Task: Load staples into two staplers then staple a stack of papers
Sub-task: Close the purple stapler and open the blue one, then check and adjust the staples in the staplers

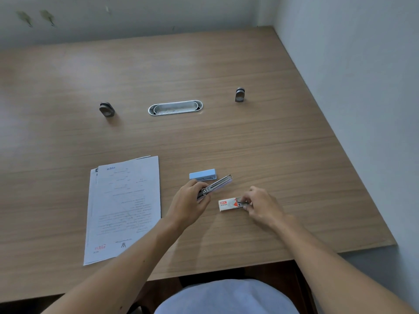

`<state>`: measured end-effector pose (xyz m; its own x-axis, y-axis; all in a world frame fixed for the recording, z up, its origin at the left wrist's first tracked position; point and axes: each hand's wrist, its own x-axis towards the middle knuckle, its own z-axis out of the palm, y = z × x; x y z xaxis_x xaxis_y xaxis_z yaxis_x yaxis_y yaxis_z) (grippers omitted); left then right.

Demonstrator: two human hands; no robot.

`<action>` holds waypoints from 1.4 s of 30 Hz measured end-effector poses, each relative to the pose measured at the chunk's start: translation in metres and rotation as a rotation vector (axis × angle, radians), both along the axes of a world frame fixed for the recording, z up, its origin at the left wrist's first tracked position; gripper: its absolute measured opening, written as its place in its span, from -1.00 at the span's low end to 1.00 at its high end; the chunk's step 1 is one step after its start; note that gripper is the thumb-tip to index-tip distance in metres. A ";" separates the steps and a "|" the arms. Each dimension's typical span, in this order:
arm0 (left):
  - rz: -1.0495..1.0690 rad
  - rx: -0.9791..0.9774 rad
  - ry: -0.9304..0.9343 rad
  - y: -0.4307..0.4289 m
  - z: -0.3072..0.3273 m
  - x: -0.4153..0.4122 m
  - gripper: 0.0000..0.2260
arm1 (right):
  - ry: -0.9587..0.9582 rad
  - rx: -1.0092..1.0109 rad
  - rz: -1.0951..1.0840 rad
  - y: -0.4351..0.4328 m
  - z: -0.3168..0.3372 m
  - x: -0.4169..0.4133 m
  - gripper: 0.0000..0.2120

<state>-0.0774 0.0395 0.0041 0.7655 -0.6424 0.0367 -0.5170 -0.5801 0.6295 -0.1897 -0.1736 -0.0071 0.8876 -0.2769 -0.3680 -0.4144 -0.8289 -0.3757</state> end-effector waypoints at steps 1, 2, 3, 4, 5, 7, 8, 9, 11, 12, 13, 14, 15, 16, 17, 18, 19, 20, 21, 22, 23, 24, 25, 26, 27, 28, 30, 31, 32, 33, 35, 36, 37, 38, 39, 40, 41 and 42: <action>0.000 0.003 0.004 0.000 0.000 -0.001 -0.83 | 0.001 -0.005 0.000 0.000 -0.001 0.001 -0.81; 0.001 0.004 0.008 0.000 0.000 -0.001 -0.82 | -0.003 -0.009 -0.003 0.001 -0.001 0.002 -0.81; 0.002 0.005 0.012 0.000 0.000 -0.001 -0.82 | -0.006 -0.009 -0.011 0.001 -0.002 0.003 -0.82; 0.004 0.006 0.016 0.000 -0.001 -0.001 -0.82 | -0.010 -0.004 -0.022 0.002 -0.003 0.003 -0.84; 0.004 0.007 0.019 0.000 -0.001 -0.001 -0.82 | -0.008 0.002 -0.033 0.002 -0.005 0.004 -0.86; 0.000 0.008 0.021 0.000 -0.001 -0.001 -0.82 | 0.008 0.003 -0.055 0.001 -0.007 0.004 -0.91; -0.001 0.008 0.023 -0.001 -0.001 -0.001 -0.82 | 0.015 0.004 -0.068 0.001 -0.008 0.004 -0.92; -0.003 0.010 0.025 -0.001 -0.002 -0.001 -0.82 | 0.020 0.009 -0.081 0.000 -0.008 0.005 -0.94; -0.009 0.010 0.024 -0.002 -0.002 -0.001 -0.81 | 0.025 0.017 -0.094 -0.001 -0.009 0.007 -0.96; -0.010 0.010 0.024 -0.003 -0.002 -0.001 -0.81 | 0.031 0.019 -0.094 -0.001 -0.009 0.008 -0.96; -0.011 0.011 0.027 -0.003 -0.002 -0.001 -0.81 | 0.041 0.022 -0.095 -0.002 -0.009 0.010 -0.96; -0.011 0.015 0.028 -0.003 -0.002 -0.001 -0.80 | 0.053 0.023 -0.097 -0.002 -0.009 0.011 -0.96; -0.011 0.018 0.029 -0.004 -0.003 0.000 -0.80 | 0.065 0.024 -0.099 -0.003 -0.009 0.013 -0.95; -0.011 0.021 0.028 -0.004 -0.003 0.000 -0.80 | 0.076 0.022 -0.099 -0.004 -0.009 0.014 -0.94; -0.014 0.024 0.027 -0.004 -0.003 0.000 -0.80 | 0.086 0.021 -0.096 -0.004 -0.010 0.015 -0.93; -0.017 0.027 0.026 -0.005 -0.003 0.000 -0.80 | 0.094 0.021 -0.092 -0.005 -0.010 0.015 -0.92; -0.020 0.032 0.026 -0.005 -0.003 0.000 -0.80 | 0.098 0.022 -0.090 -0.005 -0.011 0.016 -0.91; -0.021 0.033 0.029 -0.005 -0.003 0.001 -0.80 | 0.099 0.023 -0.087 -0.005 -0.012 0.016 -0.91; -0.021 0.034 0.033 -0.005 -0.003 0.001 -0.80 | 0.097 0.021 -0.084 -0.006 -0.012 0.016 -0.91; -0.021 0.033 0.034 -0.005 -0.003 0.002 -0.80 | 0.093 0.019 -0.084 -0.006 -0.012 0.016 -0.92; -0.021 0.033 0.036 -0.006 -0.004 0.002 -0.80 | 0.088 0.019 -0.085 -0.006 -0.012 0.017 -0.94; -0.021 0.032 0.038 -0.006 -0.004 0.002 -0.80 | 0.080 0.022 -0.084 -0.006 -0.012 0.017 -0.94; -0.023 0.031 0.040 -0.006 -0.005 0.003 -0.80 | 0.071 0.022 -0.081 -0.007 -0.012 0.017 -0.92; -0.026 0.031 0.040 -0.006 -0.005 0.003 -0.80 | 0.063 0.020 -0.075 -0.007 -0.012 0.016 -0.90; -0.028 0.031 0.040 -0.006 -0.005 0.004 -0.81 | 0.056 0.017 -0.067 -0.007 -0.011 0.016 -0.89; -0.031 0.032 0.038 -0.006 -0.005 0.004 -0.81 | 0.053 0.015 -0.059 -0.008 -0.012 0.016 -0.88; -0.033 0.030 0.037 -0.006 -0.006 0.005 -0.81 | 0.048 0.016 -0.052 -0.010 -0.013 0.016 -0.88; -0.032 0.030 0.038 -0.007 -0.006 0.005 -0.81 | 0.051 0.016 -0.047 -0.010 -0.013 0.016 -0.90; -0.030 0.029 0.037 -0.007 -0.005 0.005 -0.81 | 0.059 0.013 -0.038 -0.010 -0.013 0.016 -0.92; -0.030 0.029 0.036 -0.007 -0.006 0.006 -0.82 | 0.069 0.008 -0.024 -0.010 -0.013 0.017 -0.95; -0.031 0.029 0.032 -0.006 -0.006 0.006 -0.82 | 0.093 0.005 0.010 -0.009 -0.012 0.017 -0.94; -0.032 0.031 0.031 -0.006 -0.006 0.006 -0.82 | 0.099 0.004 0.021 -0.009 -0.012 0.017 -0.93; -0.033 0.034 0.030 -0.006 -0.005 0.006 -0.82 | 0.098 0.002 0.029 -0.009 -0.013 0.018 -0.93; -0.033 0.037 0.030 -0.006 -0.005 0.006 -0.82 | 0.094 -0.002 0.033 -0.009 -0.013 0.018 -0.93; -0.031 0.038 0.031 -0.006 -0.005 0.007 -0.82 | 0.088 -0.007 0.035 -0.010 -0.013 0.018 -0.94; -0.030 0.039 0.033 -0.006 -0.005 0.007 -0.82 | 0.076 -0.008 0.032 -0.010 -0.013 0.017 -0.94; -0.031 0.040 0.035 -0.006 -0.005 0.007 -0.82 | 0.067 -0.006 0.026 -0.011 -0.013 0.017 -0.94; -0.032 0.041 0.036 -0.006 -0.005 0.007 -0.82 | 0.058 -0.001 0.019 -0.012 -0.012 0.016 -0.95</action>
<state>-0.0701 0.0338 -0.0009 0.7450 -0.6668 -0.0170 -0.5130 -0.5892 0.6242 -0.1737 -0.1856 -0.0193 0.8701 -0.2607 -0.4182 -0.4193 -0.8374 -0.3505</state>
